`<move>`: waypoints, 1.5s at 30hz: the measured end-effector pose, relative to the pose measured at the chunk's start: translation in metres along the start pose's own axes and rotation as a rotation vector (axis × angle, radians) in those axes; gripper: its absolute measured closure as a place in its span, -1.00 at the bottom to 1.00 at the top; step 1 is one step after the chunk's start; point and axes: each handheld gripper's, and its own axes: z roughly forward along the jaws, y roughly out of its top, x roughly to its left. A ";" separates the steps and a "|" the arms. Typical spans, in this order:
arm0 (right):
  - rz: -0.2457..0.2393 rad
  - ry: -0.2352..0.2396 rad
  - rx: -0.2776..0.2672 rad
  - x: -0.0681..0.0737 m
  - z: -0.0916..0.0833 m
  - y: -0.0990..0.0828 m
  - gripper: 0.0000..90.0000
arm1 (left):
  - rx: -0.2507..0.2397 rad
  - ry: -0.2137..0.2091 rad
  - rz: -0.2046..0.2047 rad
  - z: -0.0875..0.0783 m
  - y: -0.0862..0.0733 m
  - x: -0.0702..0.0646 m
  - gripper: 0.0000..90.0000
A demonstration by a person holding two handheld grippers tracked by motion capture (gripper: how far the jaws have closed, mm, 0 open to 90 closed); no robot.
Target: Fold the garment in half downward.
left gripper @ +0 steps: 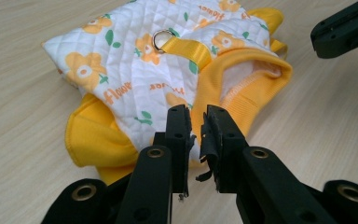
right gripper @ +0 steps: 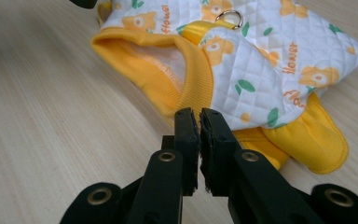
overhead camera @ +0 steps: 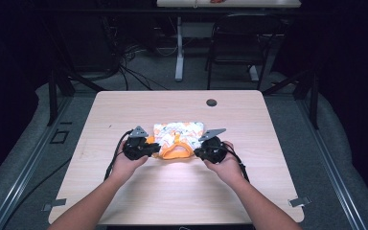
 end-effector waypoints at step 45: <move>0.025 -0.025 -0.036 0.039 -0.028 -0.080 0.24 | -0.039 0.003 -0.059 -0.051 -0.080 -0.012 0.21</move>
